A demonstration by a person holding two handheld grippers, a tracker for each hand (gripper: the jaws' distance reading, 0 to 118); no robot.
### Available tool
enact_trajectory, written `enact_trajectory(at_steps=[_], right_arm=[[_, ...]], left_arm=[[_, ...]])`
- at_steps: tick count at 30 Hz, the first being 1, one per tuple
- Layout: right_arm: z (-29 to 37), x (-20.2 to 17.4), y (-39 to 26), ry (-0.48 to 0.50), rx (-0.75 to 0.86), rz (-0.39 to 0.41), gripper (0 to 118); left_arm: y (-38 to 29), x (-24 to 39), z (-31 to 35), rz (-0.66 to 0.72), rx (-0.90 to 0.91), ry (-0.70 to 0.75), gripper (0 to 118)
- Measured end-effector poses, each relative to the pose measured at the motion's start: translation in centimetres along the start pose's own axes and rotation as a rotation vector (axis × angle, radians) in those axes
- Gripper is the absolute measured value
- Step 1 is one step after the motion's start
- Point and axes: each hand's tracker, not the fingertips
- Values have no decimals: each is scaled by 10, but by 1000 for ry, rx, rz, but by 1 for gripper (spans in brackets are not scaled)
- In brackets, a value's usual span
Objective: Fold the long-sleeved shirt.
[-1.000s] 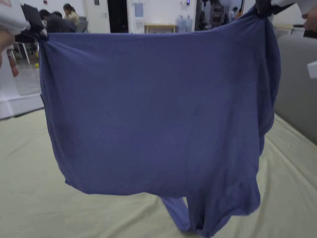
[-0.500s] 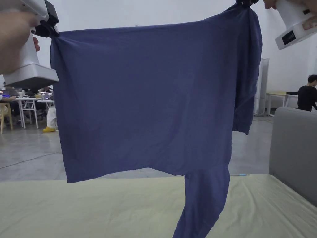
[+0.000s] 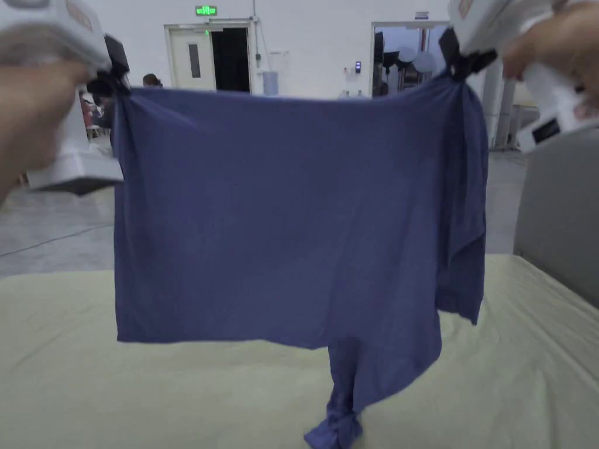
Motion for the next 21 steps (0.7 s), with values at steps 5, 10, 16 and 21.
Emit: enact_trajectory(at_steps=[5, 10, 16, 21], right_arm=[[-65, -33, -106, 100, -142, -20, 3], [-72, -56, -211, 199, -238, -96, 3], [-28, -69, -328, 299, -304, -139, 3], [21, -77, -410, 340, -341, -155, 3]], left_arm=[[-107, -29, -41, 94, -155, -6, 0], [-202, -46, -46, 58, -260, 23, 0], [-310, -59, 24, 27, -320, 6, 0], [-389, -72, 104, 68, -363, -30, 0]])
